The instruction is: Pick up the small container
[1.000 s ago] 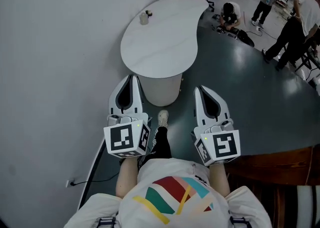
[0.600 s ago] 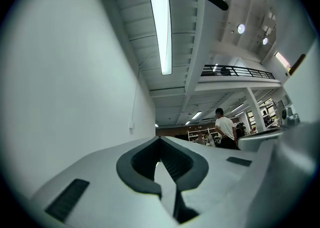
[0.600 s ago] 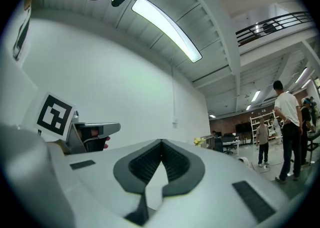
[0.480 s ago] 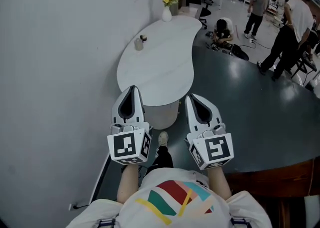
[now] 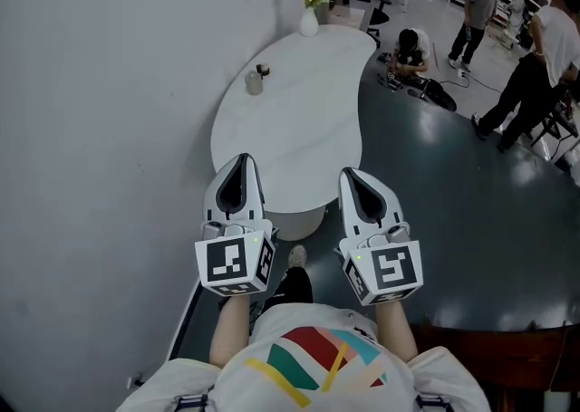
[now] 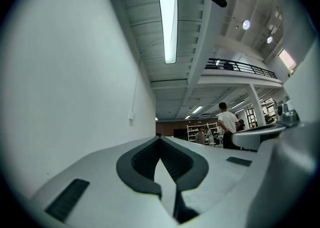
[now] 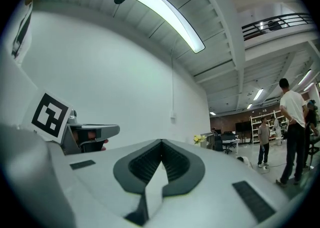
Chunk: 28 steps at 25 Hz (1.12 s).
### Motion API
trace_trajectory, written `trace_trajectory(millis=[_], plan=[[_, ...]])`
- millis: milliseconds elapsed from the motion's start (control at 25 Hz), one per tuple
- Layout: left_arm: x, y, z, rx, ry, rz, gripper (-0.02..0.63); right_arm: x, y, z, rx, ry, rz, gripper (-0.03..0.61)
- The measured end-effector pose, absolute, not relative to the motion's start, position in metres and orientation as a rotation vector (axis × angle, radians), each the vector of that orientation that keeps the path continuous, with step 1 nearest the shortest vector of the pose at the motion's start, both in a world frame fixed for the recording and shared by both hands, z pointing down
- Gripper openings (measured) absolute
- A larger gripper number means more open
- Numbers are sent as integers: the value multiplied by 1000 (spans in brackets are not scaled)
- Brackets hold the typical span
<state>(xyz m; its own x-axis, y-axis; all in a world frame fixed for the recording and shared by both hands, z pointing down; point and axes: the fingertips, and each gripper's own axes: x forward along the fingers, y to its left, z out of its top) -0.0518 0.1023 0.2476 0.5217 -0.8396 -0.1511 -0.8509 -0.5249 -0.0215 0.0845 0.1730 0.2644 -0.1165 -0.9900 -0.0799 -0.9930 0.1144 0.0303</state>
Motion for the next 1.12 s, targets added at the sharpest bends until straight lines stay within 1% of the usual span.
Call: trace_trajectory(millis=[320, 720, 1120], plan=[[-37, 5, 238, -2673, 1437, 163, 17, 102, 75, 257, -2106, 2292, 77, 9], [-5, -116, 220, -2765, 1321, 232, 17, 101, -58, 234, -2134, 2325, 95, 11], [3, -186, 234, -2769, 1348, 244, 17, 102, -126, 245, -2195, 2371, 85, 10]])
